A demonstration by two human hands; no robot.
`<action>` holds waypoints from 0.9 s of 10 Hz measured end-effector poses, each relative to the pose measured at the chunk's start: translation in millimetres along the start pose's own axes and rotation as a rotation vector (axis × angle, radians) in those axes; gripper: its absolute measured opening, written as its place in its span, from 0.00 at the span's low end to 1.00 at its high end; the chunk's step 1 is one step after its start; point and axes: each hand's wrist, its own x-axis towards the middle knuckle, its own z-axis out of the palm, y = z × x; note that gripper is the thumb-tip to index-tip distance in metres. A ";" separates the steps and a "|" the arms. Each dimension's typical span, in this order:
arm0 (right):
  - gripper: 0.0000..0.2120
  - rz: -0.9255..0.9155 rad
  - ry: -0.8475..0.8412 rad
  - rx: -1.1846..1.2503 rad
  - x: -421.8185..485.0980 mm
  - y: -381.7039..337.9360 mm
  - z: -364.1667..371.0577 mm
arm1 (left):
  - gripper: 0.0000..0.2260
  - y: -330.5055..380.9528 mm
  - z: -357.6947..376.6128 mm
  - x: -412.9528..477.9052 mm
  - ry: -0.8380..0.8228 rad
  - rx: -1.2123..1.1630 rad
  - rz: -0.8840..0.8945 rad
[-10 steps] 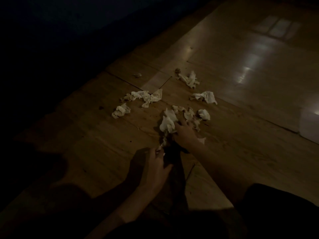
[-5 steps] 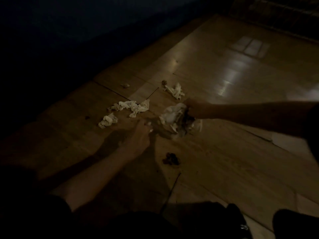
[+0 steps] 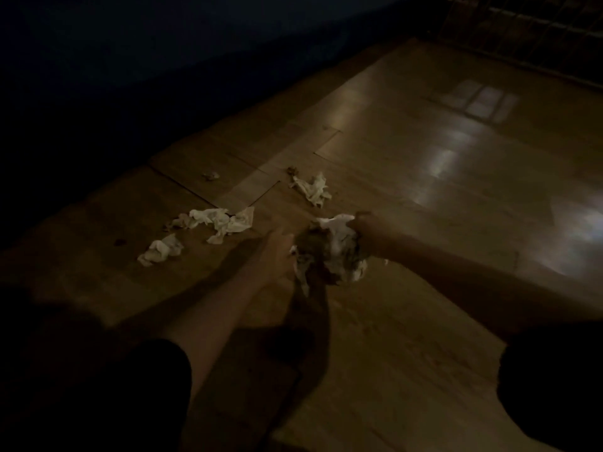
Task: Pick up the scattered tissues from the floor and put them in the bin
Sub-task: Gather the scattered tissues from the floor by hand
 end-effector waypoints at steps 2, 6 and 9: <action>0.24 0.014 -0.034 0.056 28.2 10.3 61.0 | 0.09 12.4 43.0 -17.6 0.197 -0.018 -0.110; 0.15 -0.095 0.125 0.285 15.8 17.2 98.9 | 0.09 -2.7 25.8 -97.8 0.082 -0.128 0.056; 0.16 0.069 0.151 0.480 0.1 34.5 80.2 | 0.15 32.4 59.1 -151.8 -0.103 0.085 0.115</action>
